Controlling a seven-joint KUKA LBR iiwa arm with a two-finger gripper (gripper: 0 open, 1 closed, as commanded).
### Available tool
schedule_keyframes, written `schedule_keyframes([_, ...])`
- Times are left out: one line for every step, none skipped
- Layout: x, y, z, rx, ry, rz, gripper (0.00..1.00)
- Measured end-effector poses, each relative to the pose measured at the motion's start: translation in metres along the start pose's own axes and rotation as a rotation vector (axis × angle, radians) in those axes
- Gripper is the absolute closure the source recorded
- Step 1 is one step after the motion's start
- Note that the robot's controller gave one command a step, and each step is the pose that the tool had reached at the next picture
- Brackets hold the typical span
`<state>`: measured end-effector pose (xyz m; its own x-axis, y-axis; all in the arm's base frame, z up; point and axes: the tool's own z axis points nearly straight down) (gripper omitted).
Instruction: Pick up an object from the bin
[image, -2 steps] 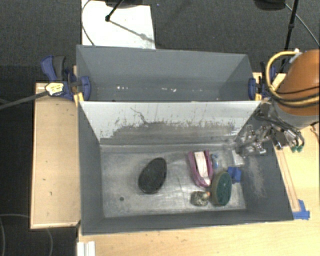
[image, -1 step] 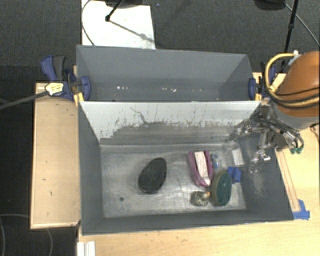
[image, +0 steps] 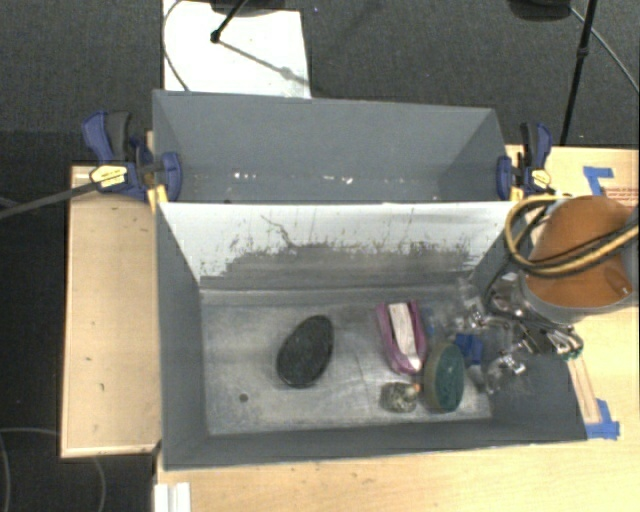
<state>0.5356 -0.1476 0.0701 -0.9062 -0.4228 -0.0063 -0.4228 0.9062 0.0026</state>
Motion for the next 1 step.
schedule_keyframes([-0.0016, -0.0013, -0.0035, 0.007, -0.004, -0.006, 1.00])
